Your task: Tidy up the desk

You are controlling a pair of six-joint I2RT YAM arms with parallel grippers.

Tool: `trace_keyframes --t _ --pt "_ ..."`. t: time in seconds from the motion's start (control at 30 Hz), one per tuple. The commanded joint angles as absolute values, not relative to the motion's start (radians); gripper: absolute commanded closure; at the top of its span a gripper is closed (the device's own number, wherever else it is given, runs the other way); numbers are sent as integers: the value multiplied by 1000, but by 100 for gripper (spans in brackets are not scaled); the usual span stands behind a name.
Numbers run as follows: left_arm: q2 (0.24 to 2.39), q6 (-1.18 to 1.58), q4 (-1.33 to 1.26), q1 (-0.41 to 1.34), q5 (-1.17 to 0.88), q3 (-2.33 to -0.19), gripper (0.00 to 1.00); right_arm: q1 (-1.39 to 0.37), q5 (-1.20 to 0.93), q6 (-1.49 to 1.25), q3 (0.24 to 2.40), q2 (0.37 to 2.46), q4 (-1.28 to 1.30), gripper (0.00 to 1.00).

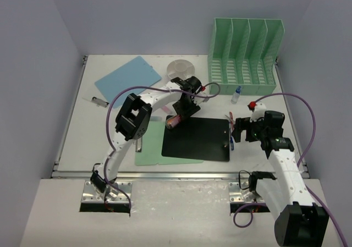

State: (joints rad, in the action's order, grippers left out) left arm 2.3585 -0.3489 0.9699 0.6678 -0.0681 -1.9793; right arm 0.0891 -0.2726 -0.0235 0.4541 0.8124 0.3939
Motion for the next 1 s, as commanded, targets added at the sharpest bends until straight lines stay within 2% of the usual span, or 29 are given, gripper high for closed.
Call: trace_keyframes --t 0.0,0.07,0.13,0.17,0.2,0.23,0.4,0.5,0.53,0.57,0.6,0.63,0.7,0.87,0.97 --pt "2378 -314 1002 681 -66 -2017 54 91 -276 -31 456 808 357 1" --pt "2388 -302 1002 683 -80 -2026 60 91 -275 -31 456 810 357 1" --pt "2391 -290 997 683 -84 -2031 72 91 -273 -31 456 808 357 1" --pt "2384 -290 991 683 -86 -2034 83 91 -273 -31 454 807 357 1" --pt "2376 -287 985 683 -86 -2036 89 91 -272 -31 454 807 357 1" --pt "2352 -284 968 683 -80 -2036 100 91 -273 -31 454 807 357 1" --pt "2169 -269 852 675 -167 -1973 100 91 -272 -31 454 807 357 1" --pt "1949 -211 617 657 -135 -1804 100 90 -272 -32 454 807 357 1" --pt "1834 -183 469 654 -96 -1699 100 91 -272 -31 454 807 357 1" --pt "1785 -155 397 647 -47 -1648 100 91 -272 -31 454 807 357 1" --pt "1732 -79 327 647 97 -1600 100 91 -270 -31 456 808 357 1" --pt "1642 -49 186 647 124 -1497 100 91 -268 -31 454 808 357 1" --pt "1547 -93 59 632 71 -1404 100 91 -268 -32 454 811 356 1" --pt "1525 -143 -173 589 68 -1286 100 91 -265 -34 454 822 353 1" --pt "1499 -137 -525 520 45 -1123 100 89 -262 -34 454 822 353 1"
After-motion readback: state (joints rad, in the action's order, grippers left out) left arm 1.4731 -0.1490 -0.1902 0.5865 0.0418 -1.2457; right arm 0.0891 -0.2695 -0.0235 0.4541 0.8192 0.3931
